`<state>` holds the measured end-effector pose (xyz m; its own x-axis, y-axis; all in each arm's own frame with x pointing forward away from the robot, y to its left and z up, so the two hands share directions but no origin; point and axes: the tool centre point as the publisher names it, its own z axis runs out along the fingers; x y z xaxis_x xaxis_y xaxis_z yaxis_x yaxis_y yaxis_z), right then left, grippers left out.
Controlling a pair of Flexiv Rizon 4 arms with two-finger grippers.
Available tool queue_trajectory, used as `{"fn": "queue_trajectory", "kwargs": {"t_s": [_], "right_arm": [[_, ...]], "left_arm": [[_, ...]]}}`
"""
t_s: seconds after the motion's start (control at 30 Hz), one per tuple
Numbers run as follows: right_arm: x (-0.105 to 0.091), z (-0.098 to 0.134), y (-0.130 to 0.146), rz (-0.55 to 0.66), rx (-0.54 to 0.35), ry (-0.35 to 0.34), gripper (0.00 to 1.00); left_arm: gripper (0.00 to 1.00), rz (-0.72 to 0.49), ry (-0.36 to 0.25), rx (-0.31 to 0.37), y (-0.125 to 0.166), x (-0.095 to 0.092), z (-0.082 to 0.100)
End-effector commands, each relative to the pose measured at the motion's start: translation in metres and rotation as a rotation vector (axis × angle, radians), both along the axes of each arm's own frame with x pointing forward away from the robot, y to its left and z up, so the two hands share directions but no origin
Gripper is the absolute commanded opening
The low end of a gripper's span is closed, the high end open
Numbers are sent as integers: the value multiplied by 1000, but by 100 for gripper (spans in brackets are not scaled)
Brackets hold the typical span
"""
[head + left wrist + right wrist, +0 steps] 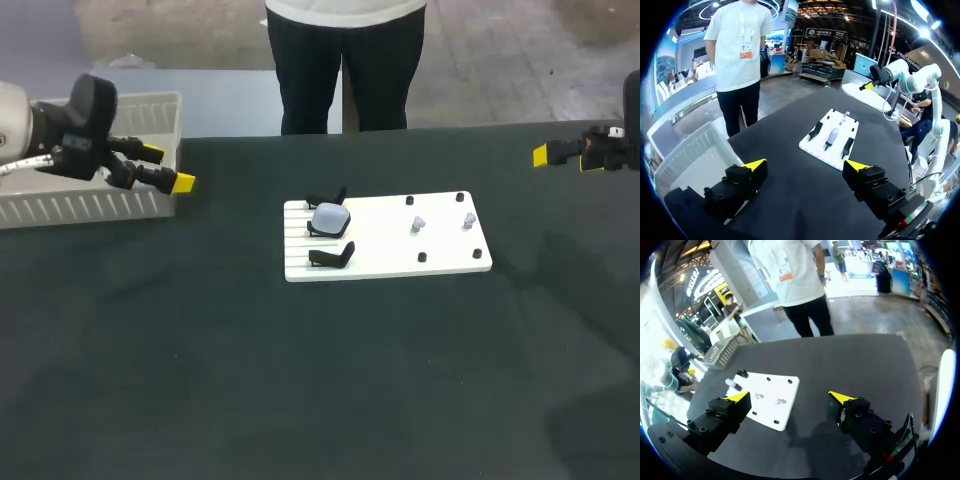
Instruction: Pick up each earbud case from the left stands, insert the matching earbuds, close the lid, and place the case in the box.
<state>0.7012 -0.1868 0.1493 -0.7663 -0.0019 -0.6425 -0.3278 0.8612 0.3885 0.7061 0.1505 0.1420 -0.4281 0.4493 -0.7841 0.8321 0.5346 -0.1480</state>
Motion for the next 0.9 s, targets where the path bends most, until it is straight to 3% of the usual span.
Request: {"fn": "queue_trajectory", "kwargs": {"t_s": [0.03,0.13,0.77,0.9], "right_arm": [[-1,1,1,-5,-4,0,100],[-1,1,1,-5,-4,0,100],[-1,1,1,-5,-4,0,100],[-1,1,1,-5,-4,0,100]], "left_arm": [[100,-393,-189,-153,3,-4,3],[100,-424,-220,-175,-4,-6,5],[100,-410,-213,-186,-7,-6,7],[100,-368,-207,-197,-21,-17,-3]]}}
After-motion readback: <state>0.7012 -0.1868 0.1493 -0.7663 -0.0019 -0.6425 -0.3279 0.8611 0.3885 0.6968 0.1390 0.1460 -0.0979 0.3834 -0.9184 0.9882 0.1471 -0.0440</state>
